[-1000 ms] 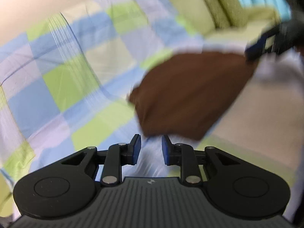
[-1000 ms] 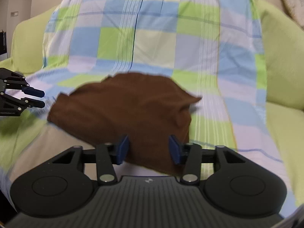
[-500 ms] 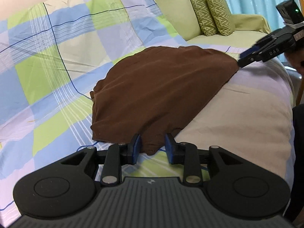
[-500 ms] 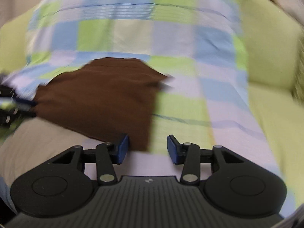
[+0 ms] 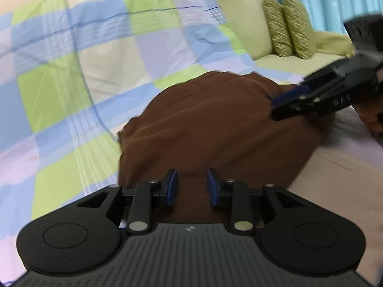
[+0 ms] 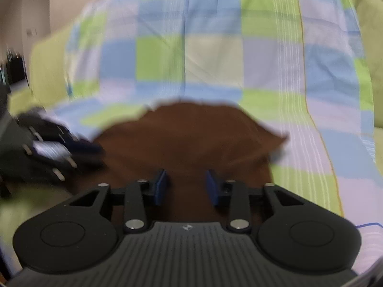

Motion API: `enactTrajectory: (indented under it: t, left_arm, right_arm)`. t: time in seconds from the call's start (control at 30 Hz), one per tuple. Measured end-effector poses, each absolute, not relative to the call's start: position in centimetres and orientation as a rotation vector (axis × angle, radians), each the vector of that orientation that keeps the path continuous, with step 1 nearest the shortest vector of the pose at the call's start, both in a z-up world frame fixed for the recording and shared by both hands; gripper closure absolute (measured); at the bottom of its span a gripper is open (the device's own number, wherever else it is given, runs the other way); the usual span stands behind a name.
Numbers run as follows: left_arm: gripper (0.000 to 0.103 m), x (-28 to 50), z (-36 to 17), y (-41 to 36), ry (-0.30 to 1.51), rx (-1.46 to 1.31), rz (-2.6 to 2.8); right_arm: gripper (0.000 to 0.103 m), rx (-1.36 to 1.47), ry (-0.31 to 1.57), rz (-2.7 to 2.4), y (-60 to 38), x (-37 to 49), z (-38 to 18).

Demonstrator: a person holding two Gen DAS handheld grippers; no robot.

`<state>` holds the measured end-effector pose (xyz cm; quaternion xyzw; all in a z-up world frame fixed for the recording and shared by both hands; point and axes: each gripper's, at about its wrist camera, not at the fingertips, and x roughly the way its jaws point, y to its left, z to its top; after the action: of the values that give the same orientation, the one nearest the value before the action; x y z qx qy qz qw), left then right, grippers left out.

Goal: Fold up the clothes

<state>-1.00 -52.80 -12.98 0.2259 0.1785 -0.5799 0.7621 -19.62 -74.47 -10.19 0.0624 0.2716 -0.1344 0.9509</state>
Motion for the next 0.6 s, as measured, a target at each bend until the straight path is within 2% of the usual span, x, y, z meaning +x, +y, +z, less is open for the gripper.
enactTrajectory:
  t: [0.03, 0.1, 0.13, 0.23, 0.4, 0.53, 0.57, 0.6]
  left_arm:
    - [0.053, -0.3, -13.1, -52.6, 0.401, 0.476, -1.258]
    - [0.053, 0.5, -13.1, -52.5, 0.417, 0.456, -1.253]
    - [0.053, 1.0, -13.1, -52.4, 0.424, 0.446, -1.250]
    - [0.063, 0.8, -12.2, -52.2, 0.390, 0.442, -1.227]
    - [0.063, 0.2, -11.3, -54.4, 0.334, 0.476, -1.263]
    - [0.062, 1.1, -12.2, -56.7, 0.327, 0.545, -1.258]
    - [0.055, 1.7, -12.5, -57.0, 0.327, 0.552, -1.250]
    - [0.054, 2.2, -12.6, -57.0, 0.335, 0.541, -1.250]
  right_arm:
    - [0.103, 0.128, 0.554, -0.304, -75.7, -20.2, -10.2]
    - [0.103, 0.150, 0.551, -0.373, -77.7, -21.5, -10.1]
    - [0.093, 0.159, 0.556, -0.420, -78.3, -21.9, -10.0]
    - [0.091, 0.169, 0.540, -0.523, -79.6, -23.2, -9.1]
    - [0.077, 0.080, 0.493, -0.362, -75.9, -21.0, -7.2]
    - [0.076, -0.017, 0.571, -0.245, -74.3, -16.9, -8.4]
    - [0.077, -0.034, 0.590, -0.252, -74.8, -16.0, -8.9]
    - [0.078, -0.036, 0.595, -0.276, -75.6, -15.6, -9.4]
